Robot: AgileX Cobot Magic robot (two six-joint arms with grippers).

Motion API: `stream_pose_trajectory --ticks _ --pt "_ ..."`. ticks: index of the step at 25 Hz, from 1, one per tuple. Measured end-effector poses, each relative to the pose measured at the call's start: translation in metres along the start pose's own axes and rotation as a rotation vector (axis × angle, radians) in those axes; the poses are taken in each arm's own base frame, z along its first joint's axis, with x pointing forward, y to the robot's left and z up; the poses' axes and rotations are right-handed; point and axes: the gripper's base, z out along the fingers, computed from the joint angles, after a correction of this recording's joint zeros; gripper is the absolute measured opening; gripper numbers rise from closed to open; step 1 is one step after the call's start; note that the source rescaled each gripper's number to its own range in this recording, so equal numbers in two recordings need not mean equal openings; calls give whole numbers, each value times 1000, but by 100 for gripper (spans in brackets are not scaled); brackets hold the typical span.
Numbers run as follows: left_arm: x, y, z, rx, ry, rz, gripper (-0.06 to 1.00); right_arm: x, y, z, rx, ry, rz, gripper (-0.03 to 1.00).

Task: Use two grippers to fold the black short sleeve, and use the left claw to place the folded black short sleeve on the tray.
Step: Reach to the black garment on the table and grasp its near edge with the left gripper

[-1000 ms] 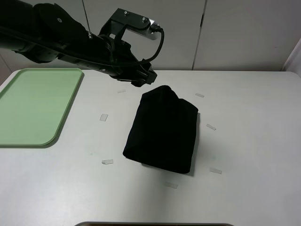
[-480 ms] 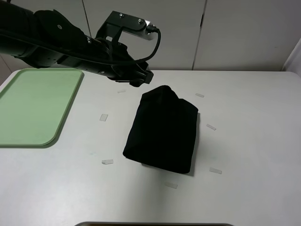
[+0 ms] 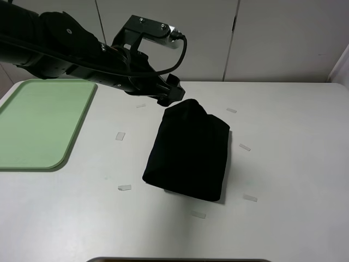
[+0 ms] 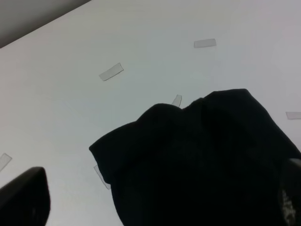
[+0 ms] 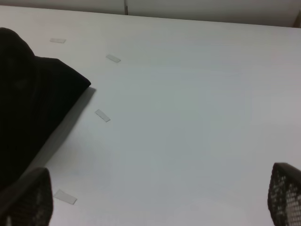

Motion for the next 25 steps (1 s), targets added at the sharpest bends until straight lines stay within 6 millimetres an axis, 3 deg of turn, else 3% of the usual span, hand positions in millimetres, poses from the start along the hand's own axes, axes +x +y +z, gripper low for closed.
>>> stream_pose_trajectory --ticks 6,16,21,25 --pt "1 1 0 -6 2 18 100 0 0 0 0 0 0 100" --pt "23 17 6 -115 1 86 100 0 0 0 0 0 0 100" --pt "44 20 42 -126 79 93 100 0 0 0 0 0 0 100" --pt "45 12 67 -110 92 90 100 0 0 0 0 0 0 100"
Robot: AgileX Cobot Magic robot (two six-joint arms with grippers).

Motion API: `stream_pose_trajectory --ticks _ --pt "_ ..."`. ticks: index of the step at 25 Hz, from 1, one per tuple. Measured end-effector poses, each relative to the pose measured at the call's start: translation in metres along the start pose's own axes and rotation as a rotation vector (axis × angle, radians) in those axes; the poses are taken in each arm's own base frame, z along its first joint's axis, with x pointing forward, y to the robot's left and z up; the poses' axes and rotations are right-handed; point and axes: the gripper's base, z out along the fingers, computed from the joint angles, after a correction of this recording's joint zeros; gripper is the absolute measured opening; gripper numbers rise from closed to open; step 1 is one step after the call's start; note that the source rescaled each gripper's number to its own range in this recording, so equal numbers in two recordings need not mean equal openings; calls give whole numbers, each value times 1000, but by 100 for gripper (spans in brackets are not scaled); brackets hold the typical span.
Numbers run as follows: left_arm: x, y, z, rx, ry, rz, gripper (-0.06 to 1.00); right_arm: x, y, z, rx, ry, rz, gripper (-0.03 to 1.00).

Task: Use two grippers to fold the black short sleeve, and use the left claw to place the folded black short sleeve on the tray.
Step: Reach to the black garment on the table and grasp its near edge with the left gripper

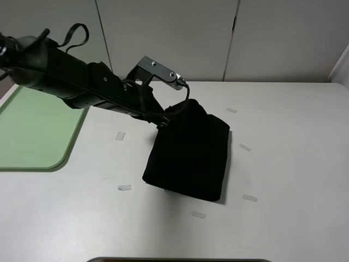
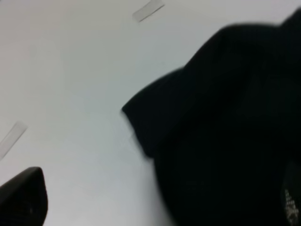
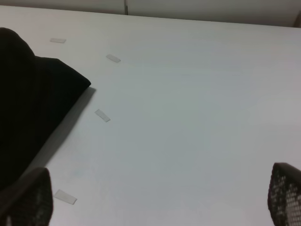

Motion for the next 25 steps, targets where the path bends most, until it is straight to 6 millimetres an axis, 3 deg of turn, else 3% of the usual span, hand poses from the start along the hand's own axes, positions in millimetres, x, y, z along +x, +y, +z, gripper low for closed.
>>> stream_pose_trajectory --ticks 15,21,25 --pt "-42 -33 64 23 -123 -83 100 0 0 0 0 0 0 100" --pt "-64 -33 68 17 -198 -126 100 0 0 0 0 0 0 100" --pt "-73 -32 55 60 -177 -133 100 0 0 0 0 0 0 100"
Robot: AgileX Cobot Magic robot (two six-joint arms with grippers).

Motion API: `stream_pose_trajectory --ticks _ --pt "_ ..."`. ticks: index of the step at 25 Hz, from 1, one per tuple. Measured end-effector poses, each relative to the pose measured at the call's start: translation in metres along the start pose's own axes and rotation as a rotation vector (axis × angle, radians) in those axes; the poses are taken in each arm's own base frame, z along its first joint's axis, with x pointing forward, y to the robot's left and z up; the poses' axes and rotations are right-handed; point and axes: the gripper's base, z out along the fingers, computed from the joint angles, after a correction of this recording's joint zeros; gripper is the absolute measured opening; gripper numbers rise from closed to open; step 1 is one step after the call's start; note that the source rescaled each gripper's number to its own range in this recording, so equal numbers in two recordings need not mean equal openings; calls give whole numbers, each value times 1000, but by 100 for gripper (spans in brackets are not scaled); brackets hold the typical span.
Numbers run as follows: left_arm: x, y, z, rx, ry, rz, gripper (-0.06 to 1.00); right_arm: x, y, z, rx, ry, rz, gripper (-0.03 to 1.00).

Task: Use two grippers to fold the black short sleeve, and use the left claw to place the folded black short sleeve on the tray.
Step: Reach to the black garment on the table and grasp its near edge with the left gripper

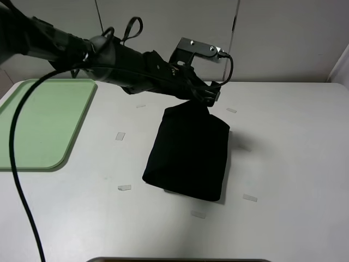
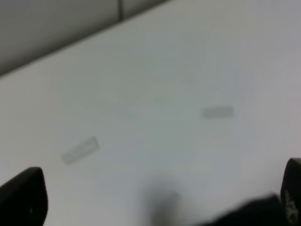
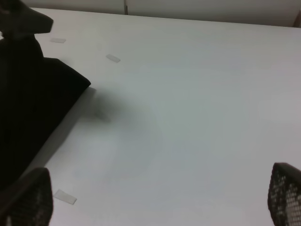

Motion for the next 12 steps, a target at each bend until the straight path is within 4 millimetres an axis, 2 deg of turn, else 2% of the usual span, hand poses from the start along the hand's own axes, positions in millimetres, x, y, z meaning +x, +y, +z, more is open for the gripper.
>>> stream_pose_trajectory --ticks 5,8,12 --pt "-16 4 -29 89 81 -33 100 0 0 0 0 0 0 100" --pt "-23 16 -54 129 128 -89 100 0 0 0 0 0 0 100" --pt "-18 38 -82 135 169 -216 100 0 0 0 0 0 0 100"
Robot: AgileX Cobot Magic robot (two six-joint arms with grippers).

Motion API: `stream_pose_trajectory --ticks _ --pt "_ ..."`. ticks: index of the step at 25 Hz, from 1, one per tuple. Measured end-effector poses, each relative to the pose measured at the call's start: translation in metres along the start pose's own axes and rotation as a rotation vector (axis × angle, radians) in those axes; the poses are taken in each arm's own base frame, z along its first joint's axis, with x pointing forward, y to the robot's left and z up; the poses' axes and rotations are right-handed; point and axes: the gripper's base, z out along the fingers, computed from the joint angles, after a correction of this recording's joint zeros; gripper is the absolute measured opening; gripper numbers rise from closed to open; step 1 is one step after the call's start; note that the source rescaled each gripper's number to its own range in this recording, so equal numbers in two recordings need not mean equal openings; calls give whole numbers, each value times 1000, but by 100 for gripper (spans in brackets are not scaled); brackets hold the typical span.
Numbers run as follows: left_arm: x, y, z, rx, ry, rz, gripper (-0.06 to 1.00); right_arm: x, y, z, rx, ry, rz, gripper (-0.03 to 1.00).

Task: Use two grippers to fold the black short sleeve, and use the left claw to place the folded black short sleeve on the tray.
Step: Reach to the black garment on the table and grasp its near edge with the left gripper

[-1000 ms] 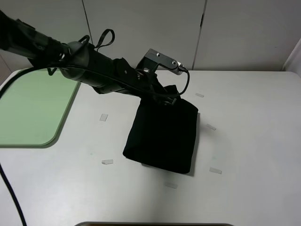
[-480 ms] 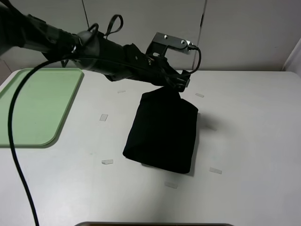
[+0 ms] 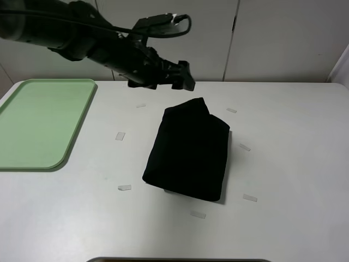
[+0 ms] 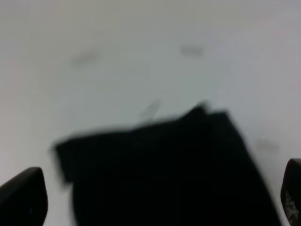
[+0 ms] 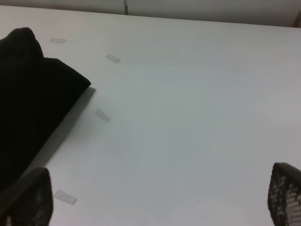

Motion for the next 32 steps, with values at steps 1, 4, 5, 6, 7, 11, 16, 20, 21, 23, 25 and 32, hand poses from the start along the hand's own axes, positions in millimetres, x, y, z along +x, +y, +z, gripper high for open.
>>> stream_pose_trajectory --ticks 1,4,5,6,7,11,16,20,21,23,25,32 --pt "5 5 -6 -1 15 -29 100 0 0 0 0 0 0 100" --pt "37 32 -22 -41 89 -133 100 0 0 0 0 0 0 100" --pt "46 37 -25 -48 109 -166 100 0 0 0 0 0 0 100" --pt "59 43 -29 -50 135 -246 100 0 0 0 0 0 0 100" --pt "65 46 -29 -39 153 -290 100 0 0 0 0 0 0 100" --pt "77 41 -29 77 200 -336 100 0 0 0 0 0 0 100" --pt "83 38 -13 196 187 -368 100 0 0 0 0 0 0 100" --pt "100 44 4 191 236 -391 100 0 0 0 0 0 0 100" --pt "103 45 7 186 247 -395 100 0 0 0 0 0 0 100" --pt "110 49 13 170 267 -403 100 0 0 0 0 0 0 100" --pt "114 51 16 157 277 -407 100 0 0 0 0 0 0 100" --pt "125 53 27 179 305 -384 100 0 0 0 0 0 0 100"
